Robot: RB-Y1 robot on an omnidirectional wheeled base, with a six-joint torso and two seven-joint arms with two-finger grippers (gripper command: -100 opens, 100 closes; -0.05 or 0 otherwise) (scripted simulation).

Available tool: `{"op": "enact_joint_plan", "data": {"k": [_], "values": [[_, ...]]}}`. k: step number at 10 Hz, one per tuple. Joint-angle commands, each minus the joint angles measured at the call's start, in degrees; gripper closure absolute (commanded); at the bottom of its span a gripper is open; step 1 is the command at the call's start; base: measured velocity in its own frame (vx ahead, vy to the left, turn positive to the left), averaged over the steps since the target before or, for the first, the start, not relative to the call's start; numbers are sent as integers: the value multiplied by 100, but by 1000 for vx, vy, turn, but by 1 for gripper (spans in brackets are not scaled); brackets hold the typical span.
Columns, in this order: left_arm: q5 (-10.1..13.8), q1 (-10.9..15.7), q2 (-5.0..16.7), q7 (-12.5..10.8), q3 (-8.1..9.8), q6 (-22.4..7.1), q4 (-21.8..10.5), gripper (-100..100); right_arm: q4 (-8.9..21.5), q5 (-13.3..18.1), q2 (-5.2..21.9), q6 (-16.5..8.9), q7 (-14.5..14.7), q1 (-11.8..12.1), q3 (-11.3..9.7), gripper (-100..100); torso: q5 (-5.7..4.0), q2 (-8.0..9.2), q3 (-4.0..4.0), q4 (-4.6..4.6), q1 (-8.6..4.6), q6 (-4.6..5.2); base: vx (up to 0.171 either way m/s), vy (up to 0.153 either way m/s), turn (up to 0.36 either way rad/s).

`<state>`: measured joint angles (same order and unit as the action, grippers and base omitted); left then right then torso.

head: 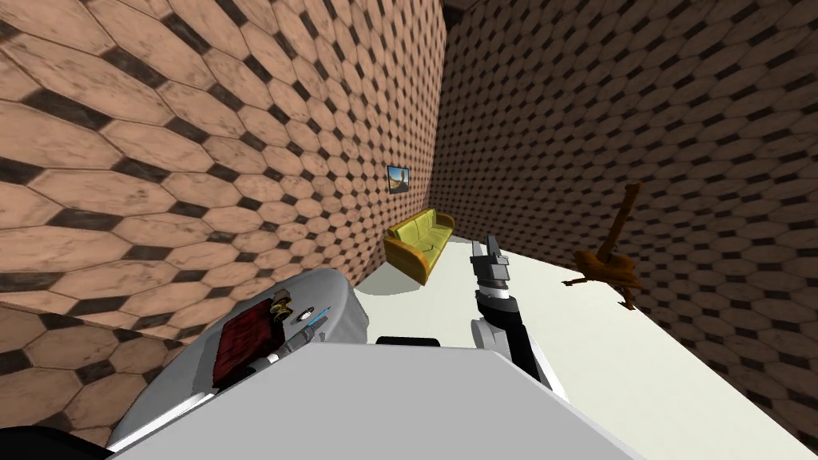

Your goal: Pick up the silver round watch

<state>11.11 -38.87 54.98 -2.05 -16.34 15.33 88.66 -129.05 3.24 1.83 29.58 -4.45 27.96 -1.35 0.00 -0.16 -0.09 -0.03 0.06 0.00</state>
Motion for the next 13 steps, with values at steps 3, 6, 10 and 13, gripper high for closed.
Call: {"op": "enact_joint_plan", "data": {"k": [3, 6, 10, 13], "values": [[-29, 47, 249, 157, -219, -514, -387, -100, 0, 0, 0, 0, 0, 0, 0, 0, 3, 3, 1, 0, 2, -2, 34, 23, -147], [-31, 79, 468, 234, -359, -906, -616, -100, 0, 0, 0, 0, 0, 0, 0, 0, 2, 7, 4, 2, 0, -4, 25, 21, -139], [-32, 108, 659, 304, -490, -1274, -824, -100, 0, 0, 0, 0, 0, 0, 0, 0, 1, 9, 5, 2, -2, -3, 21, 21, -119], [-26, 140, 894, 387, -668, -1736, -1089, -100, 0, 0, 0, 0, 0, 0, 0, 0, 1, 4, 3, 1, -1, -2, 29, 22, -148]]}}
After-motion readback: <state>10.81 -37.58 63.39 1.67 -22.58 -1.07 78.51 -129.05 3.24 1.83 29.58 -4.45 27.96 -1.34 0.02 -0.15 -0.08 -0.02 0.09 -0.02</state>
